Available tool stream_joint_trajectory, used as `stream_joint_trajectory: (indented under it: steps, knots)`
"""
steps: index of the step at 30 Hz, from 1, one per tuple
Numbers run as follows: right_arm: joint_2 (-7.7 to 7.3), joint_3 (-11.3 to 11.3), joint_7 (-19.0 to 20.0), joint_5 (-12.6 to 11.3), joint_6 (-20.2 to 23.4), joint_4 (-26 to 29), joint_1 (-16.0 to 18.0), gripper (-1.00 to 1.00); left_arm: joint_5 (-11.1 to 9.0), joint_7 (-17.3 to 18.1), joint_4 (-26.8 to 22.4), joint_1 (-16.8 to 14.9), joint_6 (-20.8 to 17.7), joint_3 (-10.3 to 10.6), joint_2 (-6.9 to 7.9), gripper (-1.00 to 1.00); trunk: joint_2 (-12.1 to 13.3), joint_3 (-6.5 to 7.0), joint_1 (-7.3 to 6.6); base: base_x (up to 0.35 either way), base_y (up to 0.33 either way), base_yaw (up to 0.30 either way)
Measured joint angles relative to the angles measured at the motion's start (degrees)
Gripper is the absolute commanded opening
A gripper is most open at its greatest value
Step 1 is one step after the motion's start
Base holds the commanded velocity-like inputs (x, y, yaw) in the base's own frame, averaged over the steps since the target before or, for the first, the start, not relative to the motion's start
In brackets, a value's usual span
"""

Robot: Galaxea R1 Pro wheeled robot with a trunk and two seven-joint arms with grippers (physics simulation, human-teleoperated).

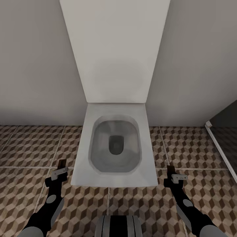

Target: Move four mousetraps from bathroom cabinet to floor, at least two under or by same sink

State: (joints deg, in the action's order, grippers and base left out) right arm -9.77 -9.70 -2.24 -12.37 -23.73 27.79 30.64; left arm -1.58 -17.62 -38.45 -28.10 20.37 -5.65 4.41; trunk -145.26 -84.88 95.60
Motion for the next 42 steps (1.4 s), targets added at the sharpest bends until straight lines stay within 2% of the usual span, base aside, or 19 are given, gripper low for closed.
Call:
stream_joint_trajectory:
  steps: [19, 28, 38, 42]
  knots:
    - [-0.07, 0.34, -0.07, 0.15, -0.28, 0.05, 0.00, -1.00, 0.19, 0.01, 0.01, 0.00, 0.00, -0.39, 0.16, -1.00, 0.00, 0.00, 0.00, 0.000, 0.000, 0.000]
    - [-0.17, 0.49, -0.08, 0.15, -0.22, 0.19, 0.00, -1.00, 0.26, 0.01, 0.09, 0.00, -0.11, -0.31, 0.17, -1.00, -0.12, -1.99, 0.24, 0.000, 0.000, 0.000]
    - [-0.18, 0.42, -0.10, 0.08, -0.20, 0.11, -0.01, -1.00, 0.25, -0.25, 0.05, 0.00, -0.09, -0.36, 0.23, -1.00, -0.12, -2.00, 0.23, 0.000, 0.000, 0.000]
    - [-0.18, 0.46, -0.14, 0.08, -0.20, 0.11, 0.00, -1.00, 0.23, -0.53, 0.07, 0.00, -0.08, -0.40, 1.09, -1.00, -0.12, -1.99, 0.23, 0.000, 0.000, 0.000]
